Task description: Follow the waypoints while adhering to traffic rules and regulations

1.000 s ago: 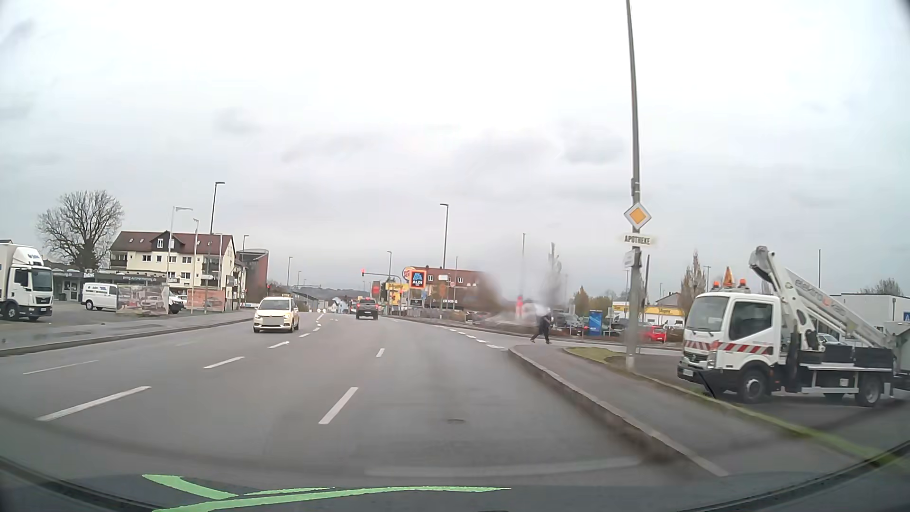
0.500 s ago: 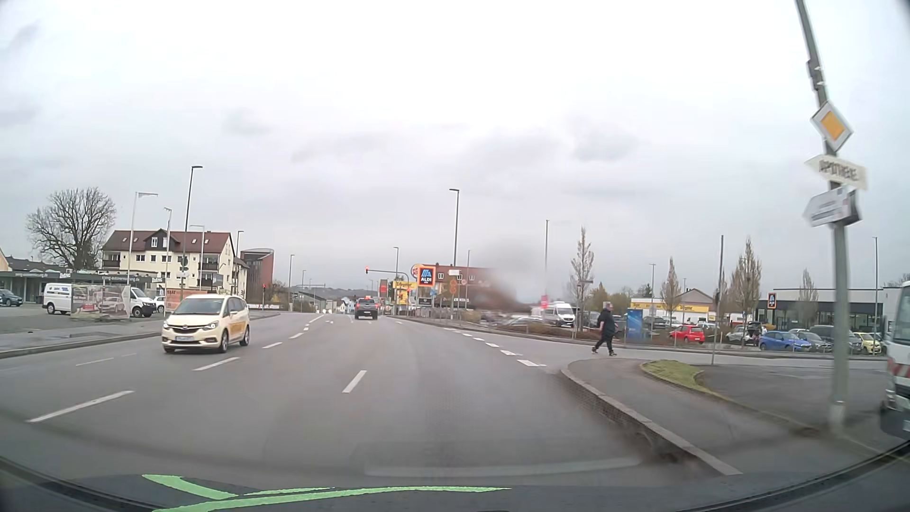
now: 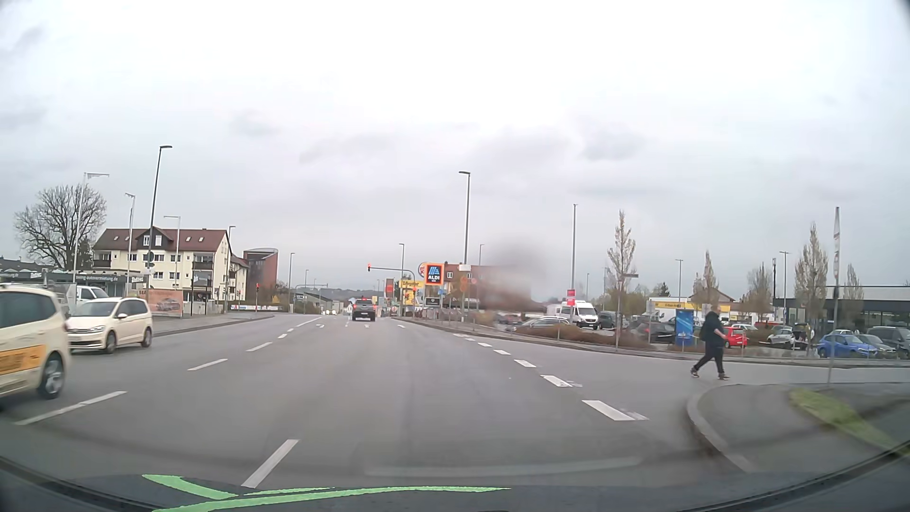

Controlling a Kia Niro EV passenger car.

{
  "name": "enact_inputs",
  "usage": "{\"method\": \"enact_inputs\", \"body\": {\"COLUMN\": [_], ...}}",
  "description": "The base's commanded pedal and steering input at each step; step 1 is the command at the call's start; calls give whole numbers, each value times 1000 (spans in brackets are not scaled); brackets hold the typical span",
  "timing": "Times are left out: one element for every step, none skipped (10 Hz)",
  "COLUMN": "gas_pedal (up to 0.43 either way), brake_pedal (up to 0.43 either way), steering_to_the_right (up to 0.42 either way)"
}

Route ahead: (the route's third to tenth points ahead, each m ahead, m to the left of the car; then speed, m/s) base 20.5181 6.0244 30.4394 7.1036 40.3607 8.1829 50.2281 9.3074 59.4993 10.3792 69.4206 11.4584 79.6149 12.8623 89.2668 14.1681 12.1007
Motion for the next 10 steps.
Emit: {"method": "enact_inputs", "body": {"gas_pedal": [0, 0, 0, 0, 0, 0, 0, 0, 0, 0], "brake_pedal": [104, 104, 110, 110, 116, 116, 122, 128, 128, 134], "steering_to_the_right": [-12, -12, -14, -16, -18, -20, -21, -22, -24, -26]}}
